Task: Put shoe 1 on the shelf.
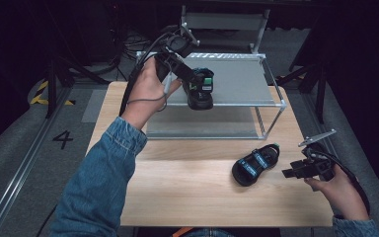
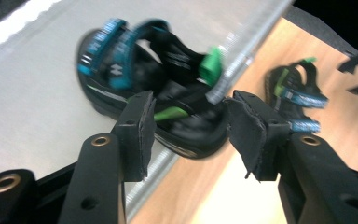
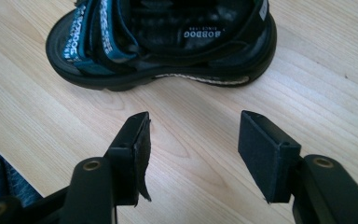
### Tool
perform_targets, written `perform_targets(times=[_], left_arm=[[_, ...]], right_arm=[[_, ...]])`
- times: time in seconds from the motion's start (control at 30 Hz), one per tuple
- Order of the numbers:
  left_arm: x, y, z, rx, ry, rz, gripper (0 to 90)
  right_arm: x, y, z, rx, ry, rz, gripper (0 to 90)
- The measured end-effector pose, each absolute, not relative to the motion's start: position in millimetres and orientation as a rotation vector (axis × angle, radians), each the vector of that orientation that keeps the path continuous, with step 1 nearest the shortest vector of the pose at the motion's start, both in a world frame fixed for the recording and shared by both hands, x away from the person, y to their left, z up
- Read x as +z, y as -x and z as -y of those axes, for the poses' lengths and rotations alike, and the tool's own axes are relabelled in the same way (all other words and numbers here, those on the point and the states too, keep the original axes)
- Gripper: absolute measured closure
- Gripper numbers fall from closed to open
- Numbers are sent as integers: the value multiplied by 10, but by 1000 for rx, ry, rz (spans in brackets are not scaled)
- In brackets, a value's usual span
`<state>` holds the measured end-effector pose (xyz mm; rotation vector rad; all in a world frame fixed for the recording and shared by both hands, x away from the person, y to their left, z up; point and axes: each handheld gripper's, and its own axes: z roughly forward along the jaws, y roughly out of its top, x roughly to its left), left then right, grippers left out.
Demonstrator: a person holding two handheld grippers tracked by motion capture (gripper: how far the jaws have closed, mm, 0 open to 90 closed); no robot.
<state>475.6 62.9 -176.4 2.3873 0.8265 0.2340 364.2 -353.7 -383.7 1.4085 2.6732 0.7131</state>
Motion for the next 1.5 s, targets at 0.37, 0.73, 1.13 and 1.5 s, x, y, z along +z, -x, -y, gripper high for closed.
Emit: perform_targets(times=[0.37,0.73,1.13,1.5], left_arm=[[-2026,-4485,-387,170,-2442,-762,646],[-2384,-4585,-314,238,-2476,-851,740],[-2427,-4662,-310,335,-2445,-887,843],[-2483,-4828,-302,382,-2438,-935,836]], right_arm=[[-3786,-3690,3512,740,-1381,-2678,443],[-3791,-3700,3519,740,-1383,-2673,443],[-3804,-3695,3503,730,-1381,-2678,443],[-3808,-3691,3518,733,-1384,-2677,443]])
